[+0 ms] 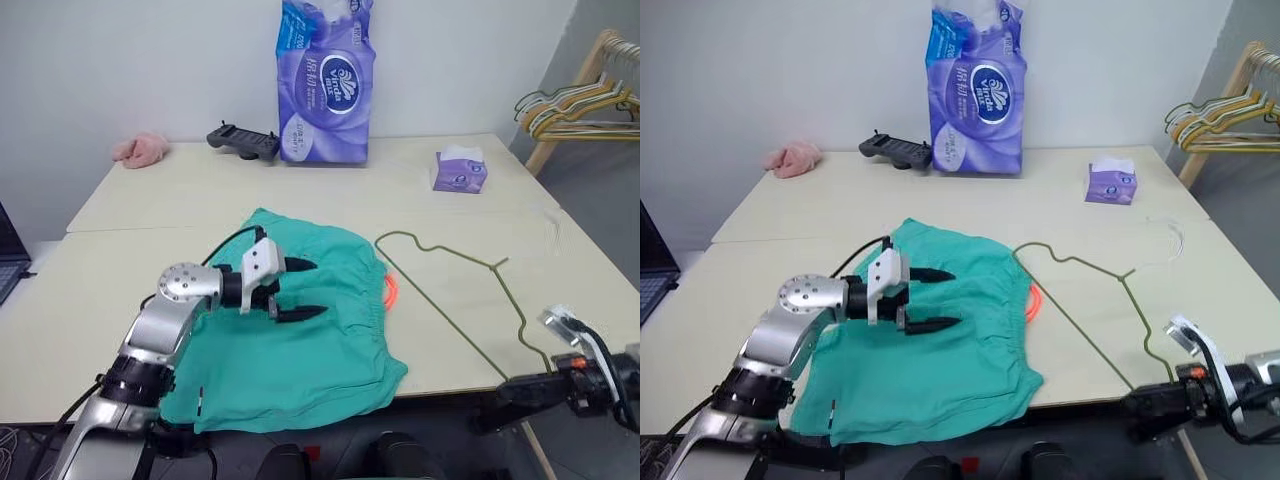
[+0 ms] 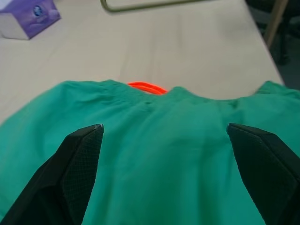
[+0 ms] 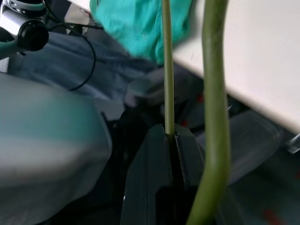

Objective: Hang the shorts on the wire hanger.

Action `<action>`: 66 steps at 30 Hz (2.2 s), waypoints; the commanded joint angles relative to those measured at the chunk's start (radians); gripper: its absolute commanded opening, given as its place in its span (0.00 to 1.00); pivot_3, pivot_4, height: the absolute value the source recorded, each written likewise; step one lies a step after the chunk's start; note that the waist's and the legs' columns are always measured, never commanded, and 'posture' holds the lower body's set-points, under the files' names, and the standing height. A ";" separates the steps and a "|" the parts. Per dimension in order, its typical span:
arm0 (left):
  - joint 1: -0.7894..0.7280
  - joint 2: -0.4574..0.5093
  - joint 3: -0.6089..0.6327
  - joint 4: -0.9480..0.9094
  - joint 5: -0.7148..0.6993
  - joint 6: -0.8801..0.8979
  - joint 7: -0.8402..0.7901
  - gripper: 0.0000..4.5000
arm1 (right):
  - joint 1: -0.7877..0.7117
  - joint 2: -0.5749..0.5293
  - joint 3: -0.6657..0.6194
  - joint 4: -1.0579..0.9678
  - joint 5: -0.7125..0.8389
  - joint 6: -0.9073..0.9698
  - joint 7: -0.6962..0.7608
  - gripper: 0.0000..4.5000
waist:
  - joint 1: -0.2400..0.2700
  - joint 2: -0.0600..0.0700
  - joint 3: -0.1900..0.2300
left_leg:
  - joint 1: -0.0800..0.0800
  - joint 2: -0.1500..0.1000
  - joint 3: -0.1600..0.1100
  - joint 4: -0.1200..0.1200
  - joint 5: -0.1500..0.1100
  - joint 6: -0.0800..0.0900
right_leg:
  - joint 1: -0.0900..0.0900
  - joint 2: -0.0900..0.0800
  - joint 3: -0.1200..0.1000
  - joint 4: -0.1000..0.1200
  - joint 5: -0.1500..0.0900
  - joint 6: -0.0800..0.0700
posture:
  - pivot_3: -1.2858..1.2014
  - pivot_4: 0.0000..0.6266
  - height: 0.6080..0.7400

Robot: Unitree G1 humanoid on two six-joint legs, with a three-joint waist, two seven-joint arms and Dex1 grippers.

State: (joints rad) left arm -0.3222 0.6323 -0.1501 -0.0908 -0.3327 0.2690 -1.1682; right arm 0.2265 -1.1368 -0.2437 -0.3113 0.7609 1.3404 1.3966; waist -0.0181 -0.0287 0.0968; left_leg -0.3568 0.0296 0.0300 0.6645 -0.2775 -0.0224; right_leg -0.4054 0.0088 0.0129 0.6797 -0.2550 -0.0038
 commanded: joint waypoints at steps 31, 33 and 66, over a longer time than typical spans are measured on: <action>0.198 -0.080 0.006 -0.135 0.067 -0.122 0.190 0.99 | 0.119 -0.064 0.187 0.147 -0.037 -0.204 -0.037 0.00 | 0.028 -0.007 -0.022 | 0.000 -0.001 0.000 0.000 0.000 0.000 | 0.000 0.000 0.000 -0.003 -0.001 0.000 | 0.55 0.05 1.00; 0.188 -0.082 0.009 -0.132 0.069 -0.118 0.193 0.99 | 0.108 -0.048 0.199 0.147 -0.029 -0.198 -0.049 0.00 | 0.028 -0.007 -0.022 | 0.000 -0.001 0.000 0.000 0.000 0.000 | 0.000 0.000 0.000 -0.003 -0.001 0.000 | 0.55 0.05 1.00; 0.134 -0.074 0.022 -0.027 0.091 -0.177 0.202 0.99 | -0.164 0.125 0.372 0.129 0.023 -0.068 -0.284 0.00 | 0.041 -0.008 -0.024 | -0.002 0.000 0.000 0.000 -0.001 0.000 | 0.000 0.001 0.000 -0.004 -0.001 0.000 | 0.56 0.07 1.00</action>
State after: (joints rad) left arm -0.1706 0.5542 -0.1482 -0.1060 -0.2406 0.1118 -0.9713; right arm 0.0796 -1.0194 0.1216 -0.2132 0.8124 1.2853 1.1421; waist 0.0230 -0.0363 0.0730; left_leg -0.3585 0.0293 0.0297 0.6642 -0.2785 -0.0219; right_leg -0.4058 0.0100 0.0129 0.6751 -0.2557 -0.0042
